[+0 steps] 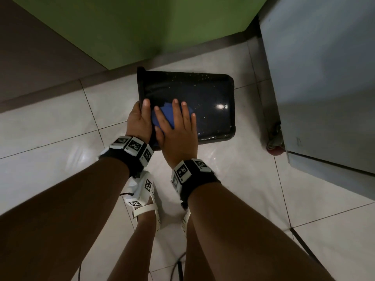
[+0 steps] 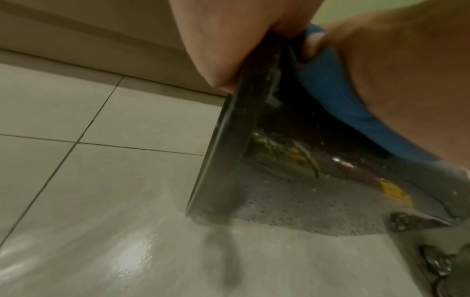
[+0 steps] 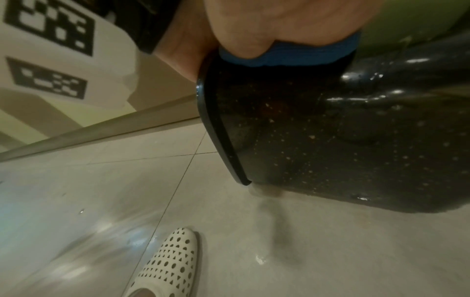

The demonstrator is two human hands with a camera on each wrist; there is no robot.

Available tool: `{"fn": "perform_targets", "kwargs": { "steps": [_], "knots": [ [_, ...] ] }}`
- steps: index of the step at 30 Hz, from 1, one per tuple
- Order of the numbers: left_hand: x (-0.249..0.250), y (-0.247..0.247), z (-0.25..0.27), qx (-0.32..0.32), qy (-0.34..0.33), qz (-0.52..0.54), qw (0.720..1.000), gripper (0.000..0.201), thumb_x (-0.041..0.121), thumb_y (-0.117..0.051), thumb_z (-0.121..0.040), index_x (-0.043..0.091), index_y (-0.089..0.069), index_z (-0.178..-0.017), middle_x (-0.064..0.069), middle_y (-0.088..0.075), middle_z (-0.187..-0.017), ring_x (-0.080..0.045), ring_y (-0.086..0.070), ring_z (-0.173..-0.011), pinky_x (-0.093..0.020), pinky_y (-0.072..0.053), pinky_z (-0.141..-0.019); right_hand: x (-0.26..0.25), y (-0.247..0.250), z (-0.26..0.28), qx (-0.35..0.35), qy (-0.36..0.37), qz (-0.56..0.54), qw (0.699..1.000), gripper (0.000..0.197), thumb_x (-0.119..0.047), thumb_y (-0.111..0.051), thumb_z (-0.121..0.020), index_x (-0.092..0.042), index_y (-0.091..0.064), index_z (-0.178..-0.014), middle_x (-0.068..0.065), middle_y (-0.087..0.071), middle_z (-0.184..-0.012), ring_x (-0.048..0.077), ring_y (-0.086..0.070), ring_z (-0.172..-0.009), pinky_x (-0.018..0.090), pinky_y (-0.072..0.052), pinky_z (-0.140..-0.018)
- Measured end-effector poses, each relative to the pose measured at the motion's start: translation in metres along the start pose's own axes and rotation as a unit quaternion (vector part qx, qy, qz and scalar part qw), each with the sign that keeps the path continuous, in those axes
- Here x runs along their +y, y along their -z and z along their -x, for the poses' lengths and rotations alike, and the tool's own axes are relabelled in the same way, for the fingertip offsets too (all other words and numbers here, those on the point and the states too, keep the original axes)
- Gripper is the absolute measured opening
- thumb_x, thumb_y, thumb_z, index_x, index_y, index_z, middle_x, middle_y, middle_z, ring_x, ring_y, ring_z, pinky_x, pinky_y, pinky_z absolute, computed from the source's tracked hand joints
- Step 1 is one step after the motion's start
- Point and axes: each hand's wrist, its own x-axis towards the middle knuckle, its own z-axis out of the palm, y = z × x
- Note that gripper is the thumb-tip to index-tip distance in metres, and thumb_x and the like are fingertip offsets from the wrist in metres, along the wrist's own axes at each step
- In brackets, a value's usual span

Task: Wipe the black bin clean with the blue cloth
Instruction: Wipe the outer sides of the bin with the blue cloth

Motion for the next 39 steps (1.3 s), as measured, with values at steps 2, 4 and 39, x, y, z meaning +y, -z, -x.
{"fn": "perform_targets", "kwargs": {
  "steps": [2, 4, 39],
  "knots": [
    [-0.003, -0.001, -0.003, 0.002, -0.017, -0.004, 1.0, 0.036, 0.031, -0.032, -0.098, 0.008, -0.048, -0.12, 0.001, -0.054, -0.103, -0.013, -0.052, -0.096, -0.01, -0.041, -0.073, 0.004, -0.001, -0.002, 0.007, 0.002, -0.003, 1.0, 0.049, -0.04, -0.028, -0.092, -0.025, -0.049, -0.134, 0.014, -0.048, -0.14, 0.034, -0.042, -0.13, 0.049, -0.035, -0.105],
    [-0.006, -0.002, -0.005, 0.014, -0.029, -0.022, 0.999, 0.036, 0.032, -0.034, -0.097, 0.008, -0.049, -0.12, -0.002, -0.057, -0.103, -0.018, -0.055, -0.096, -0.026, -0.045, -0.083, 0.015, -0.001, -0.002, 0.017, -0.006, -0.004, 1.0, 0.048, -0.038, -0.03, -0.092, -0.023, -0.05, -0.133, 0.015, -0.048, -0.139, 0.036, -0.044, -0.129, 0.05, -0.036, -0.104],
    [-0.008, -0.002, -0.008, 0.037, -0.067, -0.094, 0.993, 0.04, 0.034, -0.024, -0.099, 0.004, -0.05, -0.103, -0.008, -0.056, -0.086, -0.024, -0.053, -0.078, -0.03, -0.043, -0.071, 0.01, -0.001, -0.003, -0.007, 0.01, 0.023, 1.0, 0.049, -0.044, -0.03, -0.095, -0.026, -0.042, -0.139, 0.014, -0.036, -0.148, 0.039, -0.029, -0.137, 0.052, -0.021, -0.11]
  ]
}}
